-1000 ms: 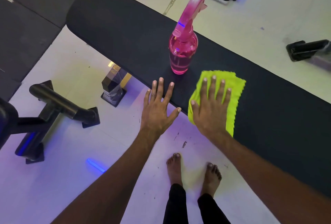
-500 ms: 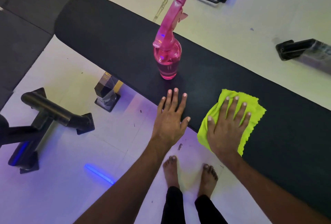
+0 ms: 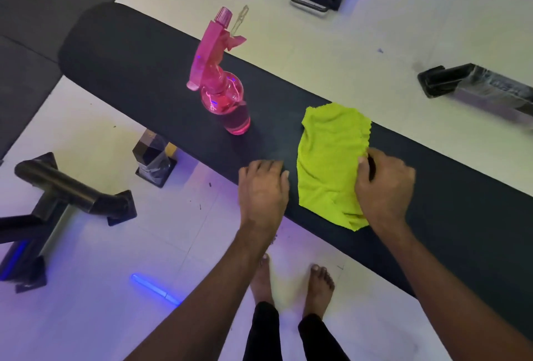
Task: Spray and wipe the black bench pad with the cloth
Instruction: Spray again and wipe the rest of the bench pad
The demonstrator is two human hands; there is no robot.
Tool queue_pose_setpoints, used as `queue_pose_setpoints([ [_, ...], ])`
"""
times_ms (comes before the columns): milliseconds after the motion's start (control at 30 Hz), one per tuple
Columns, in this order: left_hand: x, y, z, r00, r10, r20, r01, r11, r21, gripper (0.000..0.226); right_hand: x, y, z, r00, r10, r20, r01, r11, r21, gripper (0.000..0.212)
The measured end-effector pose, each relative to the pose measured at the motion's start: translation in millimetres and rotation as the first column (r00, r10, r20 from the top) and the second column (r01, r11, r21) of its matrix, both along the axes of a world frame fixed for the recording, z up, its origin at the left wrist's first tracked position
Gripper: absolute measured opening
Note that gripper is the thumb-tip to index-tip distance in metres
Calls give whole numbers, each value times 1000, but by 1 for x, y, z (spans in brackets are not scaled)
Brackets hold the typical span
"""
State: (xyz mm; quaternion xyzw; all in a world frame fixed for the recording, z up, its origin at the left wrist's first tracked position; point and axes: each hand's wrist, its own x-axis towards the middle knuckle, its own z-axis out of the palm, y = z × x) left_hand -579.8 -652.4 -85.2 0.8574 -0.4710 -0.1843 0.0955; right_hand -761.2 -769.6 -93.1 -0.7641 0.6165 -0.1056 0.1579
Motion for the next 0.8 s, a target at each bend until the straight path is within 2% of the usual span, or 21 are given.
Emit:
queue_pose_setpoints([
  [133,-17,-36,9,995,56,-79,-46,991,126,35,-11,8,1,989,-140,-45,144,980,139,38],
  [200,-25,-49,10,979,161,-121,-142,978,154,37,-5,5,0,983,-180,-35,183,964,192,42],
  [267,-33,-56,9,947,282,-157,-259,954,151,36,0,-2,0,974,-227,12,218,946,240,36],
  [333,-38,-61,8,881,416,-226,-387,908,162,31,3,-9,-1,972,-228,48,206,936,286,25],
  [467,-41,-63,8,673,601,-431,-594,786,169,18,4,-16,3,965,-228,130,171,922,348,11],
  [533,-40,-62,13,603,615,-509,-641,753,150,17,2,-19,7,925,-319,205,214,885,412,11],
  [633,-36,-56,22,479,597,-643,-685,713,152,26,-3,-22,19,792,-515,329,261,771,580,18],
  [667,-34,-53,27,426,576,-698,-698,700,153,31,-7,-22,25,749,-542,380,244,760,602,22],
  [733,-30,-46,40,339,511,-789,-714,686,138,35,-16,-22,43,708,-517,481,178,790,586,31],
  [800,-27,-39,59,337,411,-847,-693,717,72,26,-25,-22,64,724,-422,545,85,839,537,38],
])
